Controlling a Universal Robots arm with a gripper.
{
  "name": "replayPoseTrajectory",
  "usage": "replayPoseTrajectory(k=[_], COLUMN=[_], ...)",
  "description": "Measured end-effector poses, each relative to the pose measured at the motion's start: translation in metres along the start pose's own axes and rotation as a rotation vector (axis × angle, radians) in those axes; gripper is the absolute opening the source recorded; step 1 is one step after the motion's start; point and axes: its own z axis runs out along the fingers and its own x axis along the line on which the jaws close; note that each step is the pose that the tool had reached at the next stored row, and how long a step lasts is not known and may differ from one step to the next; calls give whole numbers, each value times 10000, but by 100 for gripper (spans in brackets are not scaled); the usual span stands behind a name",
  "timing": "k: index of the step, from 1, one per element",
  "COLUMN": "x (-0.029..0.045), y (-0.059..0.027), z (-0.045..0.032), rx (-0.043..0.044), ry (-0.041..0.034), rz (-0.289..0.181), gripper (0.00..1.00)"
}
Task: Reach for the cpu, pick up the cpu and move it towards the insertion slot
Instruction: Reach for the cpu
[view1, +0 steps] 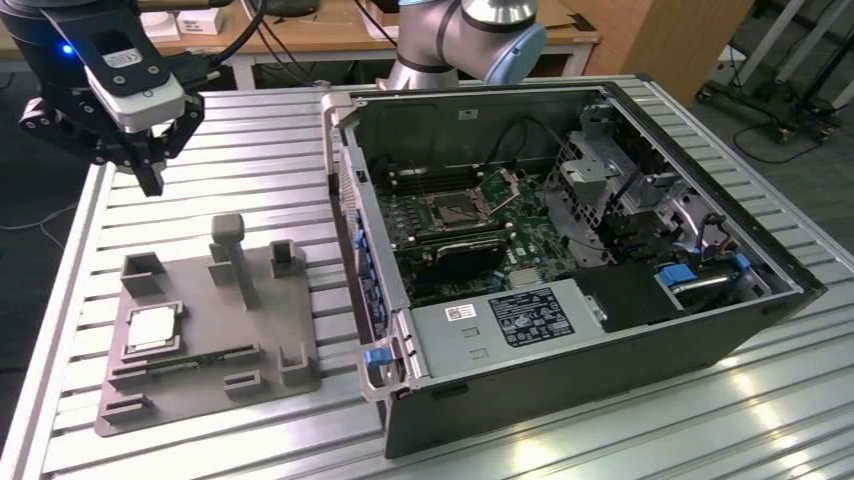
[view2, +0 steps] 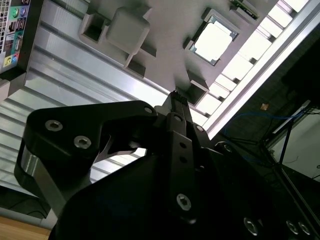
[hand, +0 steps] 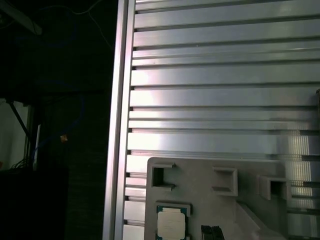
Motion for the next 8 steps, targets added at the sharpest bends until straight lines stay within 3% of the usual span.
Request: replayPoseTrajectory(k=[8], x=[80], y=[1], z=[2], rx=[0], ry=[1], rz=[0], gripper=[11])
